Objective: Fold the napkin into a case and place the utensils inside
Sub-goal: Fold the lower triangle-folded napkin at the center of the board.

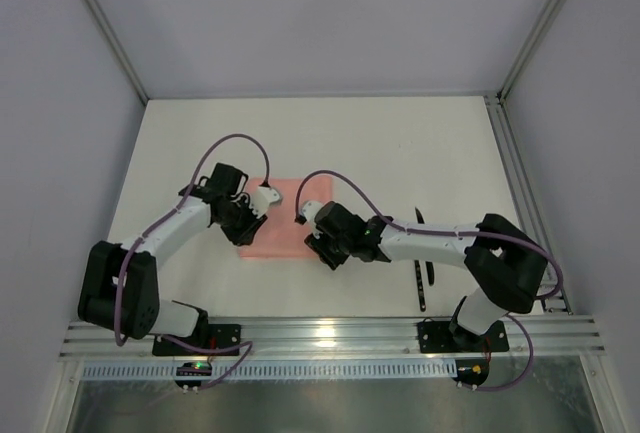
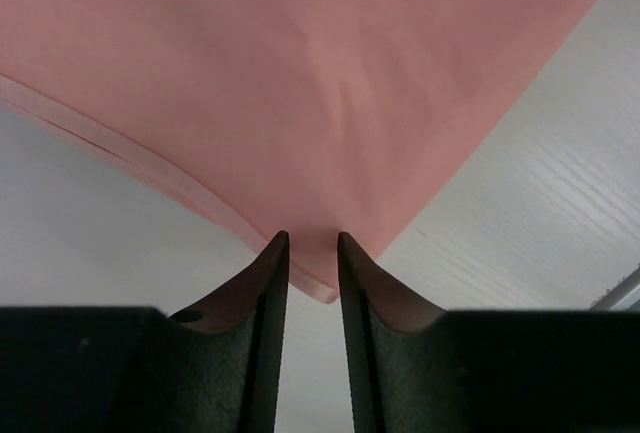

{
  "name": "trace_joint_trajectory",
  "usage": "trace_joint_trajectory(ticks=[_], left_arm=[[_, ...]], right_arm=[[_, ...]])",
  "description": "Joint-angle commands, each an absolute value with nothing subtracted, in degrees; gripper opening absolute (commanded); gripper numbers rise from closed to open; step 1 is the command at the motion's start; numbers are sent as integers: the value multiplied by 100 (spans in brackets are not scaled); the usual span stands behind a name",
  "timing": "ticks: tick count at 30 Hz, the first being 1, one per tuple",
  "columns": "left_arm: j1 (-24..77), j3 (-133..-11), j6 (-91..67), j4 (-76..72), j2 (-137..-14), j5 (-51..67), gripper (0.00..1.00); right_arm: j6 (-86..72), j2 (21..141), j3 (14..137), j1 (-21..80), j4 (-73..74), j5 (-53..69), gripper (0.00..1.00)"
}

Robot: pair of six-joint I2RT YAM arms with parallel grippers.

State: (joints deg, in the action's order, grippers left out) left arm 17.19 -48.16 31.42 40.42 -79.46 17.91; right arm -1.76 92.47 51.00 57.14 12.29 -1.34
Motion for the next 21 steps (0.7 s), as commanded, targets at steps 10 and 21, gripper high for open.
trace_joint_trajectory(ticks=[10, 21], left_arm=[[1767, -4360, 3612, 3964, -8095, 1336, 18], [1767, -4543, 3769, 4095, -7911, 1958, 32]], right_arm=[[-1262, 8771, 5080, 5283, -243, 1168, 17], [-2373, 9931, 4641, 4826, -1362, 1397, 4]])
